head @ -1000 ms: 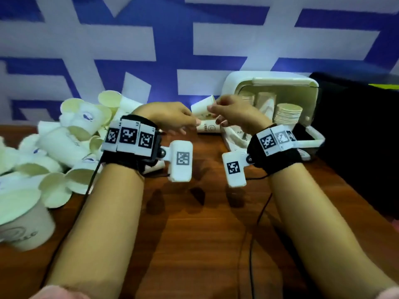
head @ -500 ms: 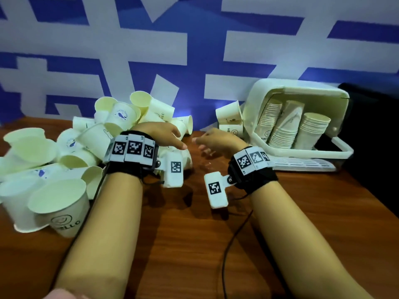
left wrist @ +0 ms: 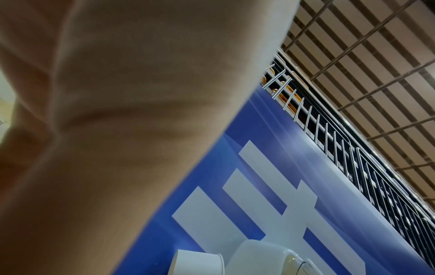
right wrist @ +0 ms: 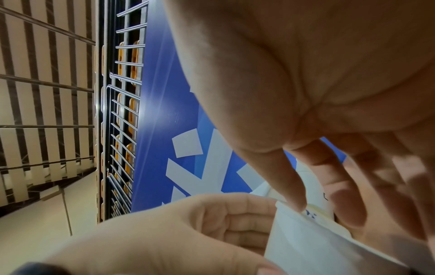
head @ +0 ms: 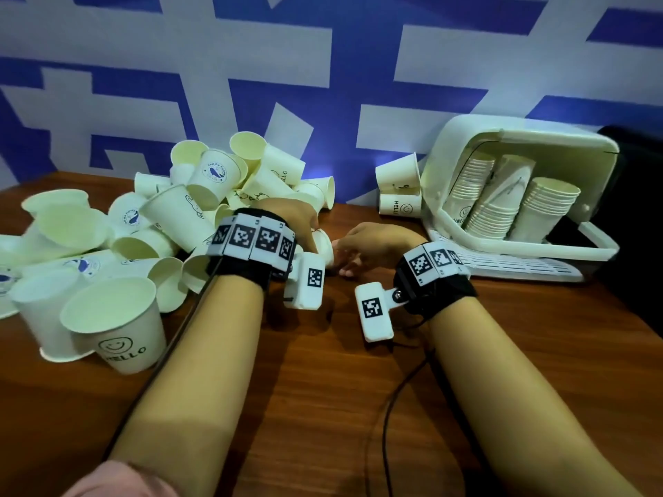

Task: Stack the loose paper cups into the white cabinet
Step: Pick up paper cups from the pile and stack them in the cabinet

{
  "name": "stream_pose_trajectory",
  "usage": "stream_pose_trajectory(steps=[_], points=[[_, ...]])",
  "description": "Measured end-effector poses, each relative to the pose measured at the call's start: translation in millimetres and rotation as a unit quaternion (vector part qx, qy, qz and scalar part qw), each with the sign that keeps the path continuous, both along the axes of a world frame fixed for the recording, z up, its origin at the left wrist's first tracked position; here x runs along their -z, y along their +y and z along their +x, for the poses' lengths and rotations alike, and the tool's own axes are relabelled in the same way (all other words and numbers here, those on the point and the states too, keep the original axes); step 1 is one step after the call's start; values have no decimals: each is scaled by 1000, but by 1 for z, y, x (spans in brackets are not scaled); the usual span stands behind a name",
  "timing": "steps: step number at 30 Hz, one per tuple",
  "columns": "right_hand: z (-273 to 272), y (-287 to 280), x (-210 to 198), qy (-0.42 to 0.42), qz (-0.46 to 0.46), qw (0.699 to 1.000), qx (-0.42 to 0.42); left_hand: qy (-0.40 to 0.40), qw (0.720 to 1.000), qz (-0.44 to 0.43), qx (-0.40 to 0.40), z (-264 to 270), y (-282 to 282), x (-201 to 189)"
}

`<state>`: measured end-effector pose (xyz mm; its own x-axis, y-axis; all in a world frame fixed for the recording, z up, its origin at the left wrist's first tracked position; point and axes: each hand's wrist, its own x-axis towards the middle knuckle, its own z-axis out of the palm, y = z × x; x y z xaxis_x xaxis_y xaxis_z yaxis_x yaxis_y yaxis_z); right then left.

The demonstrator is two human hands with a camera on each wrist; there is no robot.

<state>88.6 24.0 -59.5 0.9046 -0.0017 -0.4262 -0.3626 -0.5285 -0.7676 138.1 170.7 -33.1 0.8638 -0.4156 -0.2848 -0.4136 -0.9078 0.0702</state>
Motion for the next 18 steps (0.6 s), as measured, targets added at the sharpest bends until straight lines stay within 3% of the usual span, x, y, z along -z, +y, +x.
stream_pose_trajectory(steps=[9,18], points=[[4,-1,8,10,109,994,19,-28,999,10,12,-5,-8,10],[0,-23,-7,-38,194,977,76,-73,985,-147,58,-13,-11,-1]])
